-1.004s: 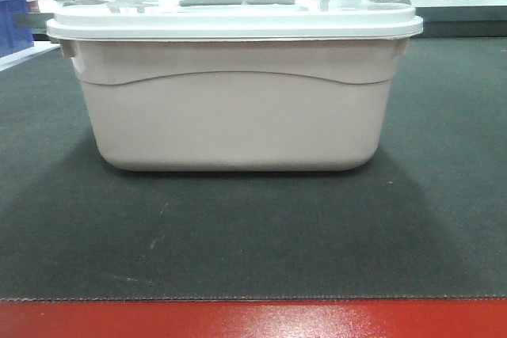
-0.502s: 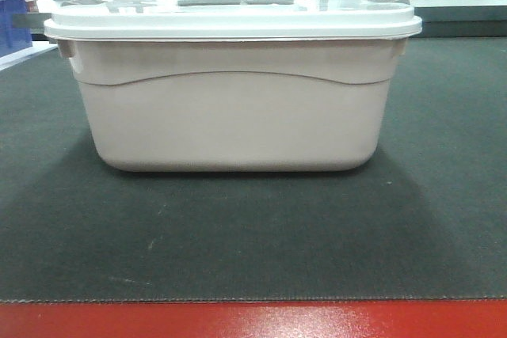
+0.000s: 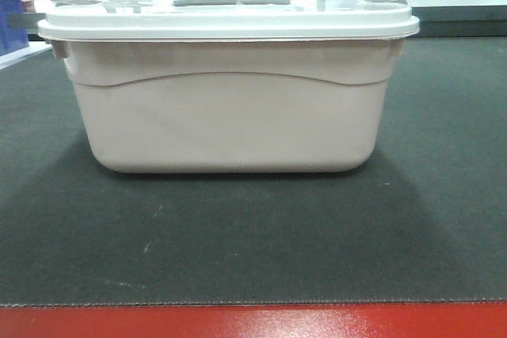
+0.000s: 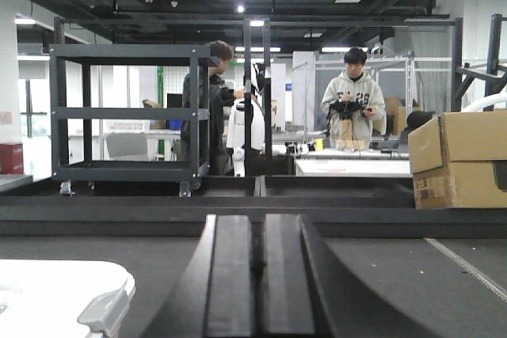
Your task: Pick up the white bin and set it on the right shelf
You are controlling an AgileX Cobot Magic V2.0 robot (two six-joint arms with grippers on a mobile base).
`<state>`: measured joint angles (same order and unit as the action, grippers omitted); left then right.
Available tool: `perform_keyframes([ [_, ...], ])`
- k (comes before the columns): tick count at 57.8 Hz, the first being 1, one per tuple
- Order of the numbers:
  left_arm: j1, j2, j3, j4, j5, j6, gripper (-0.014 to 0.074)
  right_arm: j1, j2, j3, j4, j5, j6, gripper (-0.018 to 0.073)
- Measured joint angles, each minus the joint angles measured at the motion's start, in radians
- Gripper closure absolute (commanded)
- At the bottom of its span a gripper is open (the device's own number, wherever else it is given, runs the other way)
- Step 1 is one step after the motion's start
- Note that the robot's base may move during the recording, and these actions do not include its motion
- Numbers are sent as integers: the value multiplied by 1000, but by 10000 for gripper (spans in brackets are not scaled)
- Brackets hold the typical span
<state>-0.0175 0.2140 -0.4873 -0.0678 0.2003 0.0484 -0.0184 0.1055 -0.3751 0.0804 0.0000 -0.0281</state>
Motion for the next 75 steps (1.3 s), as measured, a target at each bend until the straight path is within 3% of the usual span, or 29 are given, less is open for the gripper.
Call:
perform_keyframes([
  [5,0,118,-120,0,83,0,582,0,103,-90,0,41,0,364],
  [13,-8,314,-242,-11,179,0,381,0,266,-188,6,61,0,162],
  [24,-74,516,-335,-48,297,0,148,0,509,-316,34,124,0,-74],
  [34,-93,650,-444,-139,456,5,111,0,674,-460,82,331,0,-76],
  [43,-90,803,-623,-230,680,101,112,0,796,-635,164,554,0,-76],
  [50,-32,946,-756,-380,826,240,113,-38,917,-800,238,749,0,-76],
  [58,108,1082,-851,-619,927,401,113,-142,1044,-952,331,930,-49,-76],
  [68,273,1244,-872,-983,1016,604,113,-315,1185,-1008,613,1076,-276,-76],
  [72,298,1318,-872,-1085,1018,649,113,-360,1261,-1009,763,1141,-400,-76],
  [75,305,1361,-872,-1118,1016,666,113,-378,1315,-1009,850,1191,-470,-76],
])
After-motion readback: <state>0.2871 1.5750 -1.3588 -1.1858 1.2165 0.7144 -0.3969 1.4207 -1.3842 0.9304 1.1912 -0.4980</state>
